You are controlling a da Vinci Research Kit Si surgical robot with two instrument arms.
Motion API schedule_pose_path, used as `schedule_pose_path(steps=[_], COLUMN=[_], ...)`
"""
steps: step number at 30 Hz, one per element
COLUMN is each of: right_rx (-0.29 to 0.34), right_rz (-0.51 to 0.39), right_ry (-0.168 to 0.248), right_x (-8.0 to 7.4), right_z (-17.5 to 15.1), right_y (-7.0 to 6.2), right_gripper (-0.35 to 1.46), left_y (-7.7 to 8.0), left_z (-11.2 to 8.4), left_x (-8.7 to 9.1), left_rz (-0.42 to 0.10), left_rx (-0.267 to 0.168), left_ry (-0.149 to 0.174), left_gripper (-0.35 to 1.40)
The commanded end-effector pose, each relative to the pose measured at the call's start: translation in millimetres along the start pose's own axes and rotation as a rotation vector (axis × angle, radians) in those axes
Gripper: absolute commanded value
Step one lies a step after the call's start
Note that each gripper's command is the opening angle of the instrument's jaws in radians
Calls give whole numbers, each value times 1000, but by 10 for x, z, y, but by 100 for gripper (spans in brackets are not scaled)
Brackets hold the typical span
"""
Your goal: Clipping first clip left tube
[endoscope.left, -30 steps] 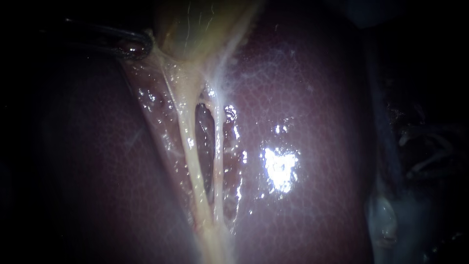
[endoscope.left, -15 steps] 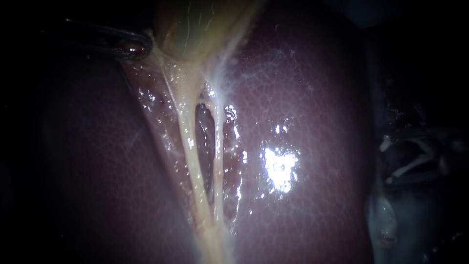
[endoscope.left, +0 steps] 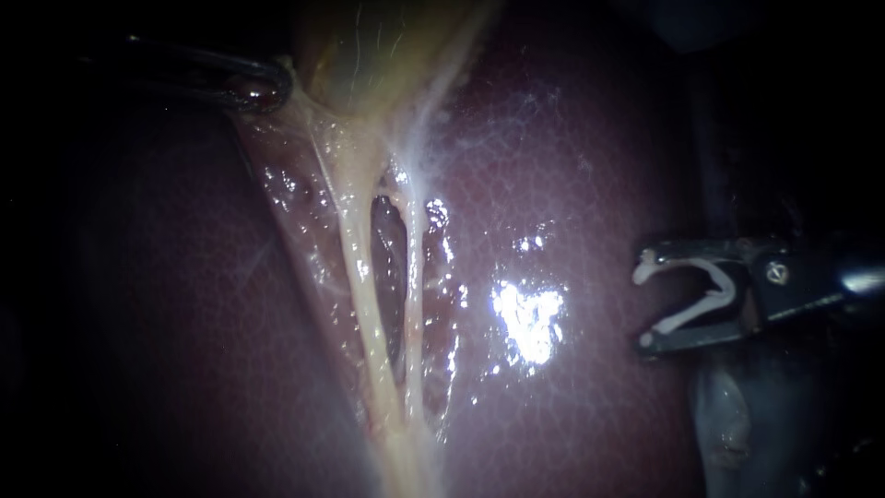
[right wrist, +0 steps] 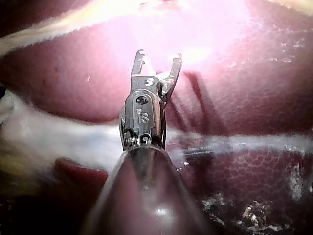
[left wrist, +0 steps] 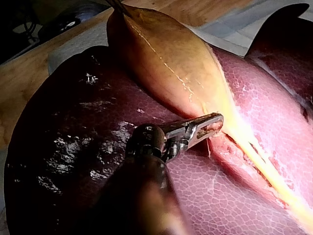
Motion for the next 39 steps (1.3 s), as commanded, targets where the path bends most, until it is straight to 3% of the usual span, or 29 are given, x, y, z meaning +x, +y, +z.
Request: schedule_pose_path(steps=[1,10,24,39], right_rx=[0,18,59,180], right_rz=[8,63,101,214], right_ry=[3,84,111,223], right_x=[2,19,29,35], right_z=[3,32,97,161], right_y=[-1,-6,-22,-32], right_gripper=[50,50,50,50], left_y=[0,0,0,0], left_z=[0,1,1,1], left_x=[0,0,0,1], left_rz=[0,0,0,0], left_rx=[-3,-4,-4,-4], left_ry=[-1,-1,-1,-1], left_gripper=[-35,-35,-35,-35])
